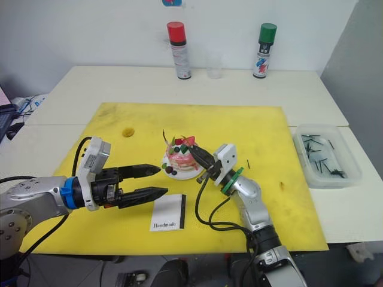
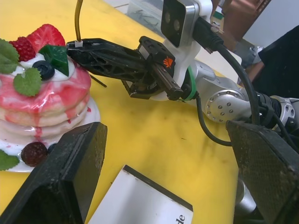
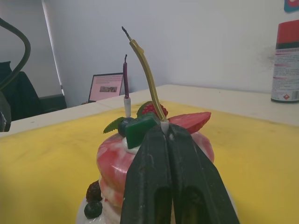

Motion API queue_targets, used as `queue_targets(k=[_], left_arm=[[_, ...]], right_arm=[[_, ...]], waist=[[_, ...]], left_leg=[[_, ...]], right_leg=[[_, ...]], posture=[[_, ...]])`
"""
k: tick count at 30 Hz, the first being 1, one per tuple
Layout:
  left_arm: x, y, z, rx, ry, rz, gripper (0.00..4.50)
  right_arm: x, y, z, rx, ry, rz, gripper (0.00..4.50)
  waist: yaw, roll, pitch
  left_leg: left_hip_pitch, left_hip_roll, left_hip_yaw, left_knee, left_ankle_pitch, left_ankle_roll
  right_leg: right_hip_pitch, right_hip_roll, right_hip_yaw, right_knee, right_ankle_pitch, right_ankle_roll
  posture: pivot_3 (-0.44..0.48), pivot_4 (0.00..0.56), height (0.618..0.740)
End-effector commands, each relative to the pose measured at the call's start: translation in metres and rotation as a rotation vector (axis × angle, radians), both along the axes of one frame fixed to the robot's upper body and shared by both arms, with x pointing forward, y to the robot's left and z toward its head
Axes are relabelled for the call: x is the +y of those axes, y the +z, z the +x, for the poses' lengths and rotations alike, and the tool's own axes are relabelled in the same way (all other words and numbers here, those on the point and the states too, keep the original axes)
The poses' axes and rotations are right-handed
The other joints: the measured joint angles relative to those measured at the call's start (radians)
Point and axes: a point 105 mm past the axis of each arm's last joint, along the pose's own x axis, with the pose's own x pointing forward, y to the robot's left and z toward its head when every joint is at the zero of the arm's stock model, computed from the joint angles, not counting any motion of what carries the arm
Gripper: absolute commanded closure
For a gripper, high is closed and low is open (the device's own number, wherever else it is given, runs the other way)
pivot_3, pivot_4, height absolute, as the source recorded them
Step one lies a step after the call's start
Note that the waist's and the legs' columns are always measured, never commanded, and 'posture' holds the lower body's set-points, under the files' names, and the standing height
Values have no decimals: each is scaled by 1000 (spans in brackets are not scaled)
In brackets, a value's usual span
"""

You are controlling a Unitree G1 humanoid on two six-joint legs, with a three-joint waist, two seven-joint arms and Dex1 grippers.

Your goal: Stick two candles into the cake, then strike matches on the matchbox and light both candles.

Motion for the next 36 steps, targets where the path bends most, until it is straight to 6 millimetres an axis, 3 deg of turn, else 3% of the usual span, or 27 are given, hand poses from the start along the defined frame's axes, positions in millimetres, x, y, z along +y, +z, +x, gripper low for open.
queue_targets(k=[1, 7, 11, 16, 21, 23, 27, 30, 34, 36], left_arm=[[-4, 2, -6, -33, -31, 12, 0], [0, -3, -7, -33, -29, 10, 0], [2, -8, -7, -38, -28, 13, 0], [2, -10, -7, -46, -32, 14, 0], [1, -10, -5, -52, -31, 10, 0], [5, -9, -2, -45, -6, 2, 0], [27, -5, 2, 37, 75, -13, 0], [48, -13, -10, 225, 88, 5, 0], [70, -31, -20, 440, 146, 54, 0], [74, -37, -25, 522, 145, 51, 0]], right_arm=[[4, -10, -2, 38, 9, -10, 4476], [7, 4, -4, 21, 39, 35, 4476], [3, 26, -1, -11, 21, 83, 3481], [3, 50, -3, -48, 27, 96, 1749], [2, 89, -3, -117, 18, 106, 1749], [-1, 117, -5, -180, 19, 118, 1749], [-18, 161, -13, -270, 26, 111, 1749], [-38, 160, -12, -257, 3, -20, 1749], [-62, 134, -21, -187, 34, -206, 1749], [-73, 119, -27, -134, 55, -272, 2110]], waist=[[-2, 0, 0], [-8, 0, 0], [-9, 0, 0], [-11, 0, 0], [-12, 0, 0], [-12, 1, 0], [-11, 1, 0], [-12, 0, 0], [-11, 1, 1], [-12, 1, 1]], left_leg=[[0, 0, 0, 0, 0, 0], [1, 0, 0, 0, 0, 0], [0, 0, 0, 0, 0, 0], [-1, 0, 0, 0, 0, 0], [-1, 0, 0, 0, 0, 0], [-1, 0, 0, 0, 0, 0], [-1, 0, 0, 0, 0, 0], [-1, 0, -1, -2, 0, 0], [-1, -1, -1, -5, 0, 0], [-1, -1, 0, -7, 0, 0]], right_leg=[[0, 0, 0, 0, 0, 0], [0, 0, 0, 0, 0, 0], [0, 0, 0, 0, 0, 0], [0, 0, 0, 0, 0, 0], [-1, 0, 0, 0, 0, 0], [-1, 0, 0, 0, 0, 0], [-1, 0, 0, 0, 0, 0], [-1, 0, -1, -1, -1, -1], [-2, -2, -1, -2, -5, -8], [-3, -1, -1, -2, -6, -10]], posture=[[0, 150, 740], [0, 150, 740], [0, 150, 740], [0, 150, 740], [0, 150, 740], [0, 150, 740], [0, 150, 740], [0, 150, 740], [0, 150, 740], [0, 150, 740]])
